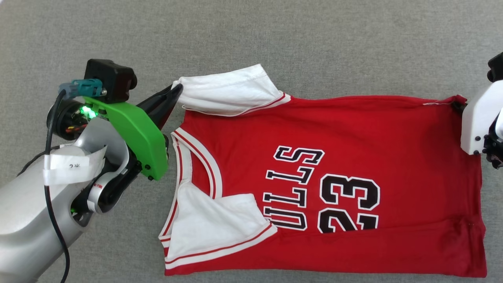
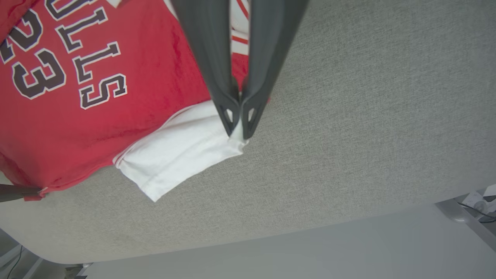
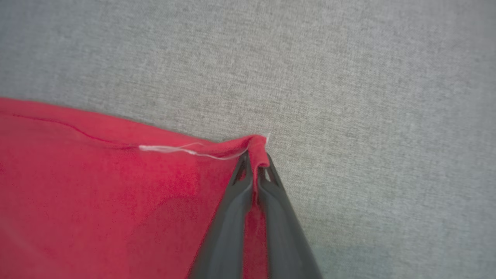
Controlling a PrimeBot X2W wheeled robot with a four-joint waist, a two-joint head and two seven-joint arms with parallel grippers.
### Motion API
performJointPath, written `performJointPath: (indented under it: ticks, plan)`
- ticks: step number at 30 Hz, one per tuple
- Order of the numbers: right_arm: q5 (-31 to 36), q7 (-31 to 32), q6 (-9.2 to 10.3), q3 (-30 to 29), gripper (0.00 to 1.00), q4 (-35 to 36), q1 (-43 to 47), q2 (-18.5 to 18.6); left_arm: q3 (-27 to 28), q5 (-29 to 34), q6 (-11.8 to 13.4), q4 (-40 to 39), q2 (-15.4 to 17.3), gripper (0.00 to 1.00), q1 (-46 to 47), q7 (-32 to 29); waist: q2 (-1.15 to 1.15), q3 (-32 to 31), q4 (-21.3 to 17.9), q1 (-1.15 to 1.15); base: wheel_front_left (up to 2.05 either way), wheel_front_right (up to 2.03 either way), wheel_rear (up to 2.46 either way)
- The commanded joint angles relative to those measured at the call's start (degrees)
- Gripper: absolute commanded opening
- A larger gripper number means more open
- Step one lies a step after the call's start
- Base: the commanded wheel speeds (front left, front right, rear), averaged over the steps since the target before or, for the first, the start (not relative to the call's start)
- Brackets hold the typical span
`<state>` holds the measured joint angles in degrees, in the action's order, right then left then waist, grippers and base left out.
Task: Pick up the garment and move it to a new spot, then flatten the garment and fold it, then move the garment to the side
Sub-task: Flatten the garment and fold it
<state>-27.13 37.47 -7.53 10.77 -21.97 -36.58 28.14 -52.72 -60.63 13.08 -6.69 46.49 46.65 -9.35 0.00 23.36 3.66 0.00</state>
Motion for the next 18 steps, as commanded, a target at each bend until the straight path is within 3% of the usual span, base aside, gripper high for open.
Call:
performJointPath:
  ticks: [1, 8, 18]
  plan:
    - [-0.45, -1.45, 0.04, -0.2, 0.0, -0.09, 0.29, -0.09, 0.42, -0.74, 0.46, 0.53, -0.09, 0.0, -1.52, 0.81, 0.0, -2.28, -0.77, 0.0, 0.0, 0.0, 0.0]
    - [-4.65, -9.65, 0.04, -2.2, 0.0, 2.92, 6.48, -0.63, 1.01, -3.46, 2.01, 1.67, 0.33, 0.0, -7.95, 4.58, 0.0, -9.86, -1.82, 0.0, 0.0, 0.0, 0.0]
    - [-10.02, -12.33, 0.04, -4.68, 0.0, 7.0, 19.12, 0.0, -0.41, -6.38, 4.38, -0.82, 1.5, 0.0, -17.22, 6.95, 0.0, -15.56, -0.97, 0.0, 0.0, 0.0, 0.0]
